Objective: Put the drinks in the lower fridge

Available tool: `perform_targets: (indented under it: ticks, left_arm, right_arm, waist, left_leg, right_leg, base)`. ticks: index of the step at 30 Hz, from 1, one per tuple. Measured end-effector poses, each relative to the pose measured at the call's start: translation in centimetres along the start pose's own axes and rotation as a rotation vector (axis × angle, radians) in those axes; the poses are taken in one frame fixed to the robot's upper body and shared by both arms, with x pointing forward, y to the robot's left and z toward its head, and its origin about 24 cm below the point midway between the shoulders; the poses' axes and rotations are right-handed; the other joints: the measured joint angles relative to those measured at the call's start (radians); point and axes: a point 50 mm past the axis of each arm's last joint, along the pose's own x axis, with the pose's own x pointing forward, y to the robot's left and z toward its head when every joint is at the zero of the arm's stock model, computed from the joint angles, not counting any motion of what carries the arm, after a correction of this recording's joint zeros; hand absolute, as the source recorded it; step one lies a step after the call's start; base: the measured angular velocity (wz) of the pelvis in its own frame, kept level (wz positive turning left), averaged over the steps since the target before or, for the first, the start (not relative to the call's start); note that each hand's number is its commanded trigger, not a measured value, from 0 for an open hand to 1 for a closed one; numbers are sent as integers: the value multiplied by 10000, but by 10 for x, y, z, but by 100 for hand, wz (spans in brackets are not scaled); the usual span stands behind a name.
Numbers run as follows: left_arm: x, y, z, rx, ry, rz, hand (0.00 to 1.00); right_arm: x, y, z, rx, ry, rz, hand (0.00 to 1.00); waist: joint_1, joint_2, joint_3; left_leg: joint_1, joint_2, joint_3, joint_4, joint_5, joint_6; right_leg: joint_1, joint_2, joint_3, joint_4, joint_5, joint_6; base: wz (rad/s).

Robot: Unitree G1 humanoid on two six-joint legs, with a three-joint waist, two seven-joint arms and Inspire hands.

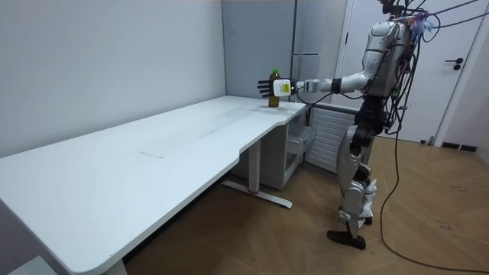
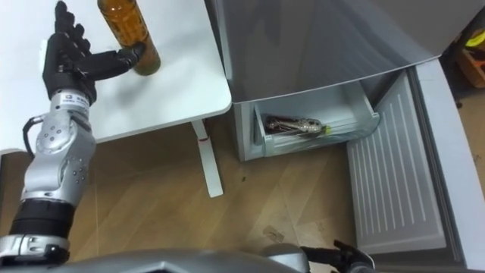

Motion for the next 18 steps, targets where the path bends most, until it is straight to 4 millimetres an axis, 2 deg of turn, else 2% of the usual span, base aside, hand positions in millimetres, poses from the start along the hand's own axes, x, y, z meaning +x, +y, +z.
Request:
perform_targets:
  ticks: [3,9,18]
  left_arm:
    - [8,-7,8,-59,-223,-132,0]
    - [24,-9,3,107,353,-55,0]
    - [27,6,-3,21,883,391,0]
  right_arm:
    - [0,-1,1,-260,38,-37,0]
    - [0,-4,4,-813,152,-124,0]
    - [0,-5,1,-1023,450,-265,0]
  waist:
    - [-27,77,-13]
    - [-60,195,7]
    - [-230,225,-4]
  left_leg:
    - [32,-1,9,6,0,0]
    - [191,19,150,1,0,0]
    - [187,86,271,-41,-30,-40]
  right_leg:
    - [26,-1,20,-10,1,-1]
    - [29,19,288,13,0,-1]
    - [-145,93,410,162,20,-24]
  base:
    - [0]
    - [-9]
    - [-6]
